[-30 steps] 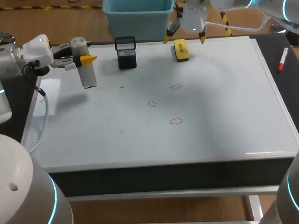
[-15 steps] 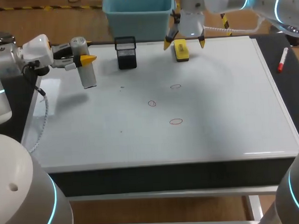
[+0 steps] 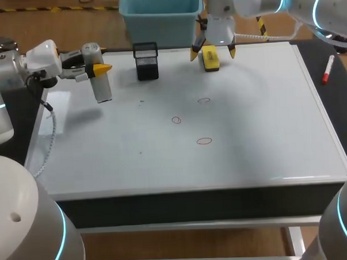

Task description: Pick up the inspection probe, press it on each red-marked spot on the whiteboard one by one, put down the probe, pick up the eraser, and wipe off all the red marks.

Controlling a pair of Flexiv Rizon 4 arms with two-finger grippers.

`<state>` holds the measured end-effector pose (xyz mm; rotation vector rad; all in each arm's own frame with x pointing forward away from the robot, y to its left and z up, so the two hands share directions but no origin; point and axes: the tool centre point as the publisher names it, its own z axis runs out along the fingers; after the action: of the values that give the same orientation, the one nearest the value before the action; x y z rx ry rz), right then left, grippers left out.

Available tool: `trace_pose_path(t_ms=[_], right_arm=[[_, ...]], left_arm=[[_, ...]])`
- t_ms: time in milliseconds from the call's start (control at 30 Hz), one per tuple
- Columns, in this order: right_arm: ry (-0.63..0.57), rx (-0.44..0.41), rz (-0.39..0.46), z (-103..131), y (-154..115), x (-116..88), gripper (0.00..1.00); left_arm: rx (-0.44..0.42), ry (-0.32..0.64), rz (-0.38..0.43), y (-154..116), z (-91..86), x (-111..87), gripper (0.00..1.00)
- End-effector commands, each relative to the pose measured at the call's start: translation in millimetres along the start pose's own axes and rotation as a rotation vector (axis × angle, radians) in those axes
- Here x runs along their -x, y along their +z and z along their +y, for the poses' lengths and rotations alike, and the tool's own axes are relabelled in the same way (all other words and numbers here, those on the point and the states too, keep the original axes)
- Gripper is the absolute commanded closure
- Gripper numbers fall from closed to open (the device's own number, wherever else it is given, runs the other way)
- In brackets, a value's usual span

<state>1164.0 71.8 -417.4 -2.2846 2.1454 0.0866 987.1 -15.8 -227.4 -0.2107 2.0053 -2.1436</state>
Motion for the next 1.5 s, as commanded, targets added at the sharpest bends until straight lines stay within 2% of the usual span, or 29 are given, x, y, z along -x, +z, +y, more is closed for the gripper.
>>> trace_pose_path(t_ms=[33,67,133,200,433,633,767,933,1233,1500], right_arm=[[-0.002,0.012,0.006,-3,2,1,0.52],[-0.002,0.013,0.007,-3,2,1,0.55],[0.0,0.018,0.008,-2,2,1,0.7],[0.007,0.022,0.008,-1,3,0,1.0],[0.021,0.017,0.004,0,1,-4,1.0],[0.051,-0.016,-0.014,3,-16,-10,1.0],[0.095,-0.036,-0.014,7,-30,-22,1.0],[0.161,-0.06,0.001,15,-42,-45,1.0],[0.32,-0.085,0.013,34,-51,-102,1.0],[0.435,-0.105,0.015,51,-55,-139,1.0]], left_arm=[[0.0,0.002,-0.002,0,-0.9,-0.6,1.0],[0.0,0.002,-0.002,0,-0.9,-0.6,1.0],[0.0,0.002,-0.002,0,-0.9,-0.6,1.0],[0.0,0.002,-0.002,0,-0.9,-0.6,1.0],[0.0,0.002,-0.002,0,-0.9,-0.6,1.0],[0.0,0.002,-0.002,0,-0.9,-0.6,1.0],[0.0,0.002,-0.002,0,-0.9,-0.6,1.0],[0.0,0.002,-0.002,0,-0.9,-0.6,1.0],[0.0,0.002,-0.002,0,-0.9,-0.6,1.0],[0.0,0.002,-0.002,0,-0.9,-0.6,1.0]])
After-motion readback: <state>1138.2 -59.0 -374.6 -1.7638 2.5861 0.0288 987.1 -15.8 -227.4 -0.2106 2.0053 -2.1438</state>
